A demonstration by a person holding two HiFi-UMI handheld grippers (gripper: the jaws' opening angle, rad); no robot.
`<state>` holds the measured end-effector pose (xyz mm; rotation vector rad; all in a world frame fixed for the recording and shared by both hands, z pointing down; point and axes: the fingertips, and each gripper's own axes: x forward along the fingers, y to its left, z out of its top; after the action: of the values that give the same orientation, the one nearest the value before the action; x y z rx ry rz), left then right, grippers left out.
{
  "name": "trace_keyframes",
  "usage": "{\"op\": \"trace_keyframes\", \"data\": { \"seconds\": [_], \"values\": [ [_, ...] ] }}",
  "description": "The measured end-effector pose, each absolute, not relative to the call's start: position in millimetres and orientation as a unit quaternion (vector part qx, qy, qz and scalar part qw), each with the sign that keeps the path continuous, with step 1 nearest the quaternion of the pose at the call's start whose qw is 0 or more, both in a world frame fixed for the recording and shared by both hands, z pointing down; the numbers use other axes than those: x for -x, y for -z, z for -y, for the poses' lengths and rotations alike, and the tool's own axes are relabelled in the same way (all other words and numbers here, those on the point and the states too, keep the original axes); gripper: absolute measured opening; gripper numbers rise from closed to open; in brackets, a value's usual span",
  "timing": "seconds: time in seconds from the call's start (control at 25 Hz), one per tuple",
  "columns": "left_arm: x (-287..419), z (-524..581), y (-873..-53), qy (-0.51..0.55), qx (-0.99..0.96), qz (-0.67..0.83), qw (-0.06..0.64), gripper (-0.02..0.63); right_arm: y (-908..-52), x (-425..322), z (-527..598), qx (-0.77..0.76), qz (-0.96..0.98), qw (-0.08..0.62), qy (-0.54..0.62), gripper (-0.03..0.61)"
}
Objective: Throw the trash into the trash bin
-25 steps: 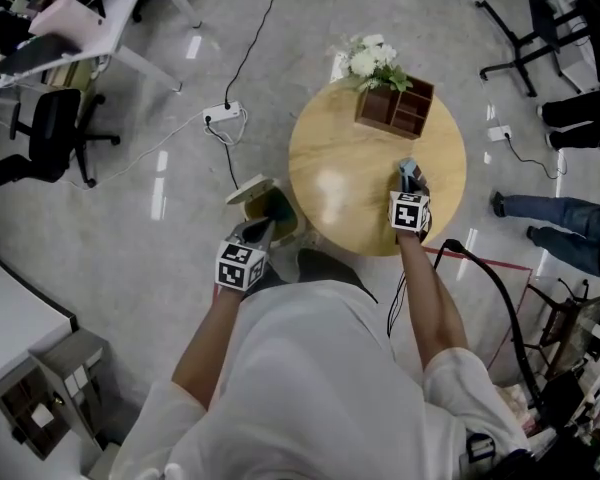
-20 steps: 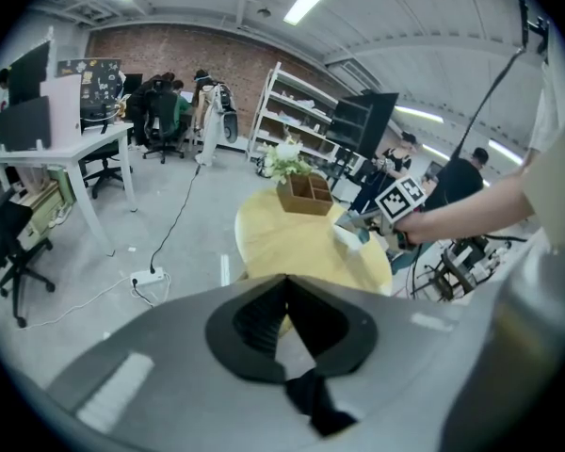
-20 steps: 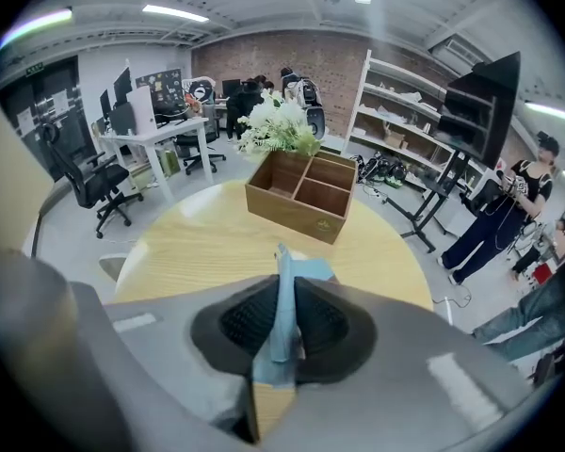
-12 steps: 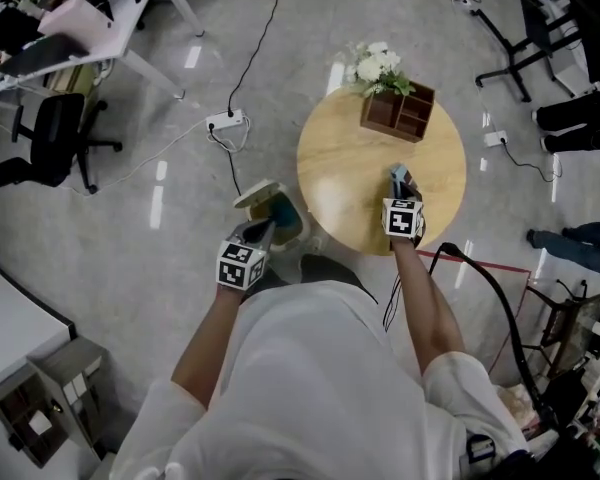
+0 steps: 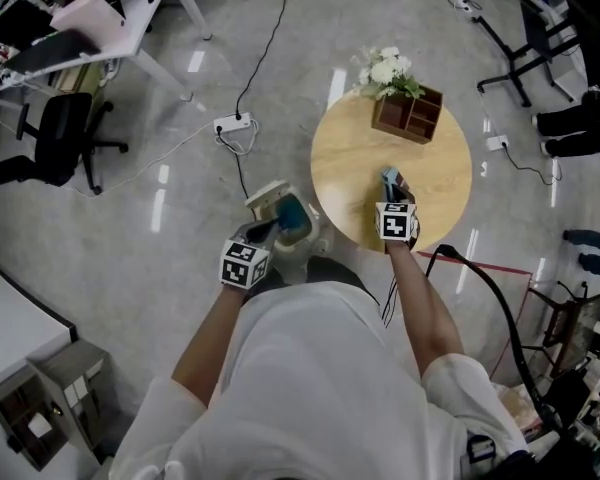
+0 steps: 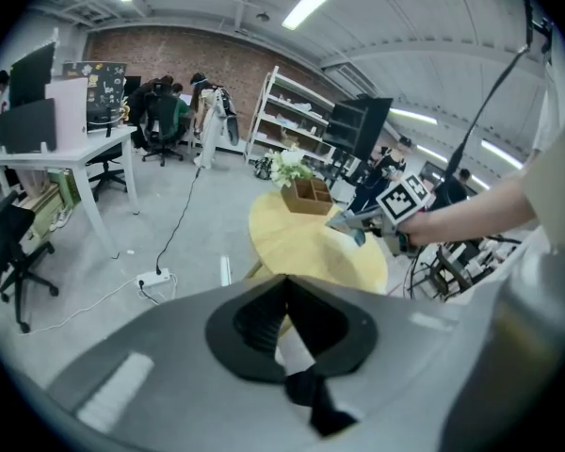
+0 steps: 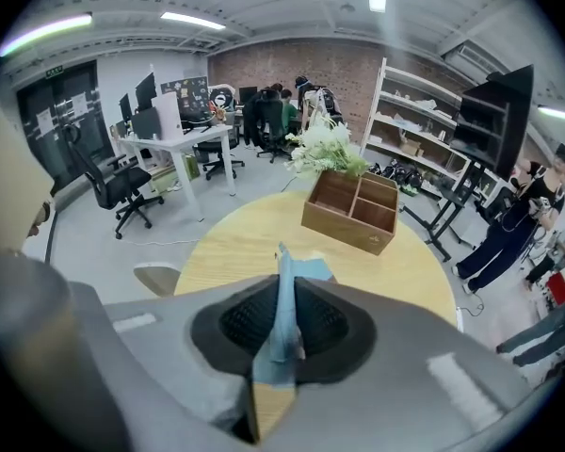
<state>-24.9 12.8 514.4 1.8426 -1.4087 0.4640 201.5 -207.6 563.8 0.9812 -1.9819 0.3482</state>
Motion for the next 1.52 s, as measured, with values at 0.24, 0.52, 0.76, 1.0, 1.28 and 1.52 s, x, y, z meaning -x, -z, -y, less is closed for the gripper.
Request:
{"op": "trace_keyframes", "data": {
  "seconds": [0.24, 0.52, 0.76, 1.0, 1.28, 1.52],
  "values": [
    [36, -28, -511, -0.181, -0.725, 0.549, 0.374, 0.003, -558, -180, 184, -0.387, 0.802, 0.433, -0.139, 0.048],
    [48, -45, -509, -0.181, -0.729, 0.548, 0.369, 0.003, -554, -159, 157, -0.381, 0.810, 0.423, -0.140, 0.048],
    [56, -58, -506, -0.175, -0.727, 0.553, 0.368, 0.003, -547, -140, 136, -0.367, 0.820, 0.418, -0.138, 0.048],
    [69, -73, -507, -0.171, -0.723, 0.557, 0.370, 0.003, -543, -112, 110, -0.347, 0.828, 0.416, -0.141, 0.048],
    [90, -85, -504, -0.167, -0.722, 0.561, 0.369, 0.003, -542, -76, 83, -0.322, 0.839, 0.418, -0.132, 0.048],
    [109, -95, -507, -0.164, -0.719, 0.563, 0.372, 0.003, -548, -44, 58, -0.297, 0.846, 0.422, -0.134, 0.048]
  ]
}}
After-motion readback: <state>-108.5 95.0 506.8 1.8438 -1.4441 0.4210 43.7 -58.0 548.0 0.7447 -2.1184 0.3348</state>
